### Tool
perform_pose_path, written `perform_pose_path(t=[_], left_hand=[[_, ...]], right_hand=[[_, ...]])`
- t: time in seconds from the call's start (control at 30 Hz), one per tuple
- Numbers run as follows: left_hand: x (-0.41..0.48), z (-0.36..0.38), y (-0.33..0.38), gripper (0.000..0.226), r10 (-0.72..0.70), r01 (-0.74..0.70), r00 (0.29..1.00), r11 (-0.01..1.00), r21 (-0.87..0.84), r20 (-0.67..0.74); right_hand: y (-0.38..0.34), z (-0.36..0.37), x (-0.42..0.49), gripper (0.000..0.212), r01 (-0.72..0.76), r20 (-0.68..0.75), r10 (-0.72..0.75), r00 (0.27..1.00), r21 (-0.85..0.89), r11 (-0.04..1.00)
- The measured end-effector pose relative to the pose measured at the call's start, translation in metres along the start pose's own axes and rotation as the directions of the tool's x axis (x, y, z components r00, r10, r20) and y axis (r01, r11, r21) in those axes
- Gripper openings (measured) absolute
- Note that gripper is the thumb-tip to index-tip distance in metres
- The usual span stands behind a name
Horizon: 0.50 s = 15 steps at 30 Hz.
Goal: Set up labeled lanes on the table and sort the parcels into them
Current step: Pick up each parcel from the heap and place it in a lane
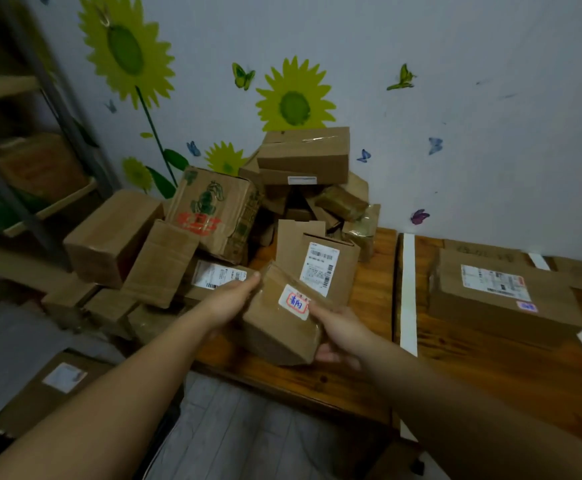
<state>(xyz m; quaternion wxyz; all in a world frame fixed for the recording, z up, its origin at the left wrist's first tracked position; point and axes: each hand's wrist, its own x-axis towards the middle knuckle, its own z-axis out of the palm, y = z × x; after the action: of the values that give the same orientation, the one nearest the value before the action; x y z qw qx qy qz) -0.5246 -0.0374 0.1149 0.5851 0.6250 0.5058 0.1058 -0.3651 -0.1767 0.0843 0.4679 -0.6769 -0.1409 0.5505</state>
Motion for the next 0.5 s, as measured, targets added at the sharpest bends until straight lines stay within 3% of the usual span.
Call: perform_pose_path(t=[0.13,0.27,0.37,0.5], left_hand=[[-0.025,0.01,-0.02,0.035,0.029,-0.033,0.996,0.999,-0.039,-0.084],[-0.06,0.038,-0.033,0.023,0.042,-0.043,0.993,0.999,-0.006,-0.107],[-0.091,0.057,-0.047,0.019,0.102,-0.098,0.991,0.994,0.046,-0.088],[-0.134,0.093,-0.064,0.021,0.037,-0.043,0.999,0.988,-0.148,-0.038]], right_hand=[[0.011,-0.005,-0.029,0.046,0.05,0.0,-0.05,0.999,-0.062,0.997],[0.026,-0.023,-0.066,0.059,0.085,-0.009,-0.088,0.996,-0.174,0.981],[0.038,-0.044,-0.094,0.056,0.096,0.013,-0.095,0.995,-0.134,0.986],[0.05,-0.075,-0.123,0.036,0.106,-0.072,-0.115,0.991,-0.121,0.987]])
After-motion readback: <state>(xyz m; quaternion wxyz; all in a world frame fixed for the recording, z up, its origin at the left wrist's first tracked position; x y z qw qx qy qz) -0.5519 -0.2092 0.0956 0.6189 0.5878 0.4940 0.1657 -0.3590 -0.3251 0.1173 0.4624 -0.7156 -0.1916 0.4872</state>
